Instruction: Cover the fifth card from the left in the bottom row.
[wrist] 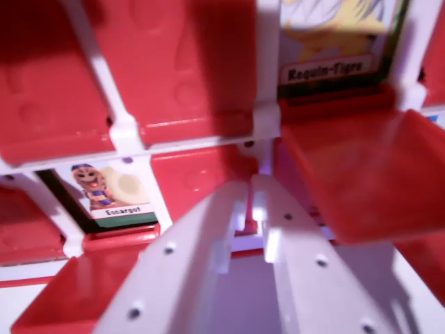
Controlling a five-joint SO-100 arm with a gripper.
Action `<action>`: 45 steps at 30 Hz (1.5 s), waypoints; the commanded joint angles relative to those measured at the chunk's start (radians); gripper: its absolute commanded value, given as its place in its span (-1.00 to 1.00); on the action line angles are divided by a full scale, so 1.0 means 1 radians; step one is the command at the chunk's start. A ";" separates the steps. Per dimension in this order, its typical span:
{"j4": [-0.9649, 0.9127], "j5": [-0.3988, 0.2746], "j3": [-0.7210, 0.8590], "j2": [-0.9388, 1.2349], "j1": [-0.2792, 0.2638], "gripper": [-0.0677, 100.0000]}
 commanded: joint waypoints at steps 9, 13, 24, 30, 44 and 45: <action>0.227 -0.005 -0.054 0.368 -0.032 -1.00; 0.348 -0.048 -0.044 0.495 -0.014 -1.00; 0.594 -0.103 -0.025 0.752 0.048 -1.00; 0.749 -0.098 -0.173 0.767 0.040 -1.00; 0.983 -0.150 -0.373 0.802 -0.055 -1.00; 0.982 -0.170 -0.370 0.811 -0.060 -1.00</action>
